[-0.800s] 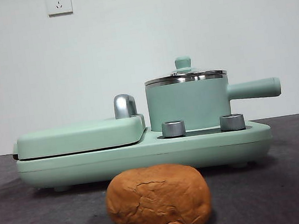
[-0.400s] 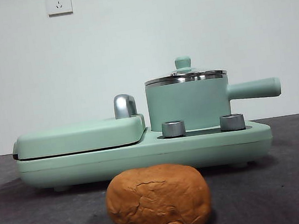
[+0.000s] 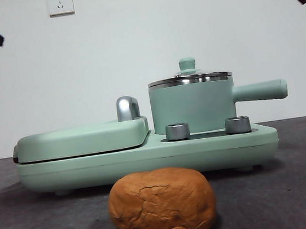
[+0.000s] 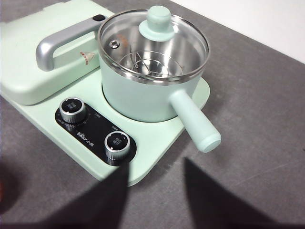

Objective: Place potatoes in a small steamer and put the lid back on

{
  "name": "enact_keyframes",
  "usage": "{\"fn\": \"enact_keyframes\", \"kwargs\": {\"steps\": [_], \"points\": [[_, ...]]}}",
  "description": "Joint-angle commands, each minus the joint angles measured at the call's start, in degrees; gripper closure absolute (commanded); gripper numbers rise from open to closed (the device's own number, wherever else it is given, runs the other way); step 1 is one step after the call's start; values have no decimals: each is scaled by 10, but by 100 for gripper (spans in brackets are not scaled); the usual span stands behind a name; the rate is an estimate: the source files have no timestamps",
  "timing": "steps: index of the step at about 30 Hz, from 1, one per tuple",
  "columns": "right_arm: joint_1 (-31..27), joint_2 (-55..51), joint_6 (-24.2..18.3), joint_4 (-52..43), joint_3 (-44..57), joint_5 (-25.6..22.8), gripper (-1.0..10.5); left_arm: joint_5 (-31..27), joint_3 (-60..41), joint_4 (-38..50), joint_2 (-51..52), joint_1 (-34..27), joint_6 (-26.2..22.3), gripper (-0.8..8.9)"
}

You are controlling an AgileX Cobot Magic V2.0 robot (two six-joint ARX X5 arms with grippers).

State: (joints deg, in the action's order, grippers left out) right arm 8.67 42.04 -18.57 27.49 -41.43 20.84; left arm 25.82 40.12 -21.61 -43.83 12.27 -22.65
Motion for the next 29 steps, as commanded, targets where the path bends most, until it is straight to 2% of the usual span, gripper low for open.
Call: {"fn": "enact_keyframes", "kwargs": {"steps": [1,5,9,15,24,29], "points": [[6,5,-15,-4,-10,-2,619,4,12,10,-3,5,-12,413],[6,5,-13,-4,-10,-3,619,3,12,17,-3,9,-2,422],[6,5,7,-4,-10,-3,620,-10,12,37,-6,16,43,510],[6,5,21,-5,-10,-3,620,-25,12,72,-45,41,76,502],[6,5,33,-5,-10,-3,620,-66,23,268,-178,122,153,502],[6,5,34,-5,-10,-3,620,-85,73,319,-274,157,160,502]]}}
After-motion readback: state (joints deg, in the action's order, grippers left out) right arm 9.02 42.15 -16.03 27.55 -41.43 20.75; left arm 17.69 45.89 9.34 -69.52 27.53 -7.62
